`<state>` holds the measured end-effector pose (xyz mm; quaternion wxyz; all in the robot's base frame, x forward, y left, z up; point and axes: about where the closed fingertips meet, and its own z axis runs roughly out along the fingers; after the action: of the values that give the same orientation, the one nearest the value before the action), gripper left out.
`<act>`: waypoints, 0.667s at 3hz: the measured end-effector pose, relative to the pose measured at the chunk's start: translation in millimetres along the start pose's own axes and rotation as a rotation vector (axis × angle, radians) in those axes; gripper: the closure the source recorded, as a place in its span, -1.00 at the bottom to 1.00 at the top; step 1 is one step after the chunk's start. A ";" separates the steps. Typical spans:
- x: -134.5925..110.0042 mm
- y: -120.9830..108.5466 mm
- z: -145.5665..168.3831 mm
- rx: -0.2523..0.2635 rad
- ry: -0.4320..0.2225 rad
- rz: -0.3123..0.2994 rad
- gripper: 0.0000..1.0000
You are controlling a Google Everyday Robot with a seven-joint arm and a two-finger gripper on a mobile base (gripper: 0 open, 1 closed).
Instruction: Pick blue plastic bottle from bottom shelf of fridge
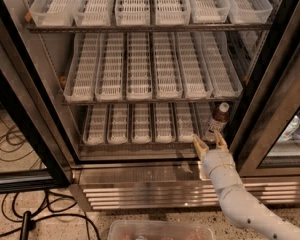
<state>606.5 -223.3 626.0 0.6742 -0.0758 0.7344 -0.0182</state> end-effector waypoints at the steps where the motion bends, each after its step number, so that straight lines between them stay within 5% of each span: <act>1: -5.6 -2.2 7.6 0.017 -0.034 -0.008 -0.10; 2: -12.7 -9.7 9.6 0.060 -0.069 -0.033 -0.18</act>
Offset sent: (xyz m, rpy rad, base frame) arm 0.0135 -0.0174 0.0216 -0.0632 -0.1319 -0.0983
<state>617.9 -230.5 638.9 0.7009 -0.0683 0.7083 -0.0489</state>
